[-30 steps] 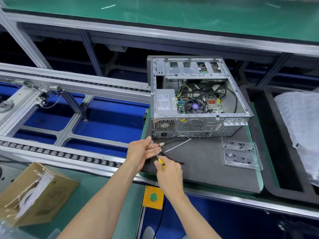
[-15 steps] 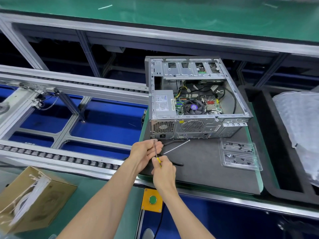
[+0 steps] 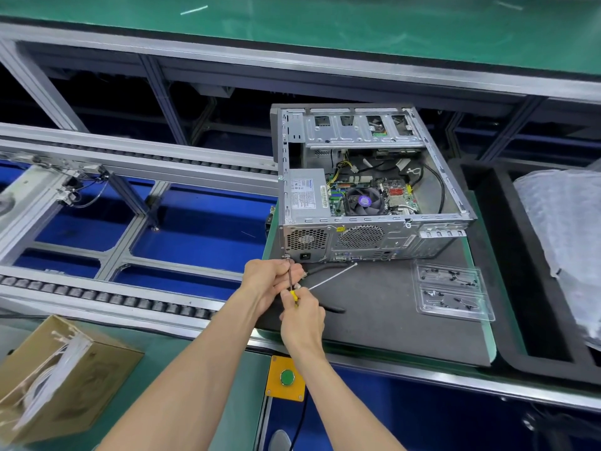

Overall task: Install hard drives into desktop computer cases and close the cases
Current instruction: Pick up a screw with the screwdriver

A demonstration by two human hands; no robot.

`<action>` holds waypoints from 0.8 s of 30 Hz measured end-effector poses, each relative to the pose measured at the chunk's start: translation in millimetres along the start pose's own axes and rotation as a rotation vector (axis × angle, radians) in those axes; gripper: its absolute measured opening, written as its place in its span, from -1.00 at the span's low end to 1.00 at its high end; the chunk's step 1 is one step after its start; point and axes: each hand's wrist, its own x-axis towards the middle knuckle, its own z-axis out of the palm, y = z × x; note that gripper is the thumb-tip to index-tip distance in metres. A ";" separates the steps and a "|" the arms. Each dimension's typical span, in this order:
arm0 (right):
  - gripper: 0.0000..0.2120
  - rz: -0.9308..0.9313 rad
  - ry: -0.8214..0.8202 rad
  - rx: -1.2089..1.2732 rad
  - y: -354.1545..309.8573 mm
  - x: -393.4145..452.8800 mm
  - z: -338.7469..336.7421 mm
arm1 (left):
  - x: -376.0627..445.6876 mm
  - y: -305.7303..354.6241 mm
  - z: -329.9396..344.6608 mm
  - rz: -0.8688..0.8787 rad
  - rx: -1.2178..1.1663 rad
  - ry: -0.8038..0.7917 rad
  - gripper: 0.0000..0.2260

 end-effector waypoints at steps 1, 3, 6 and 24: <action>-0.70 0.007 0.002 -0.003 -0.6 0.4 0.0 | 0.3 0.0 0.9 0.007 0.014 0.017 -0.90; -0.74 0.033 0.000 -0.005 -0.6 2.0 0.0 | -0.9 -2.1 1.6 0.015 0.027 0.032 -0.91; -0.77 0.070 0.007 0.034 -1.0 0.6 1.4 | -4.9 -6.3 0.1 -0.043 0.005 -0.032 -0.84; -0.72 0.236 0.137 0.140 -3.9 -0.6 15.5 | -4.6 -10.2 -3.1 -0.022 0.030 0.052 -0.92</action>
